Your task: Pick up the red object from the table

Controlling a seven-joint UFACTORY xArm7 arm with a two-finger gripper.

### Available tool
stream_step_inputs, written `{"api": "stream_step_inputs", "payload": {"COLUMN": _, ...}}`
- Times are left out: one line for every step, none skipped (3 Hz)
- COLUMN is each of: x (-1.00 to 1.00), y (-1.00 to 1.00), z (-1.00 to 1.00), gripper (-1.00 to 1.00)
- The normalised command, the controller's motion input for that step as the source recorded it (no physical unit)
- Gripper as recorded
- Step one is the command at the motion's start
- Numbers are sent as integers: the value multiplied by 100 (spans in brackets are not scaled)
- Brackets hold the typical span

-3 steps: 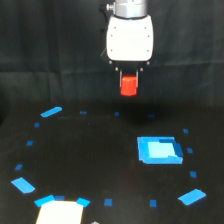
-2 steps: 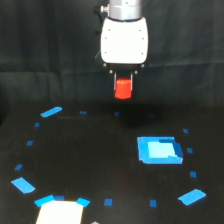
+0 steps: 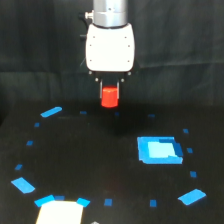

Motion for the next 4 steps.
{"api": "stream_step_inputs", "payload": {"x": -40, "y": 46, "z": -27, "gripper": -100}}
{"api": "stream_step_inputs", "payload": {"x": -99, "y": -100, "z": 61, "gripper": -100}}
{"api": "stream_step_inputs", "payload": {"x": -69, "y": -70, "z": 5, "gripper": -100}}
{"api": "stream_step_inputs", "payload": {"x": 75, "y": 29, "z": 14, "gripper": -76}}
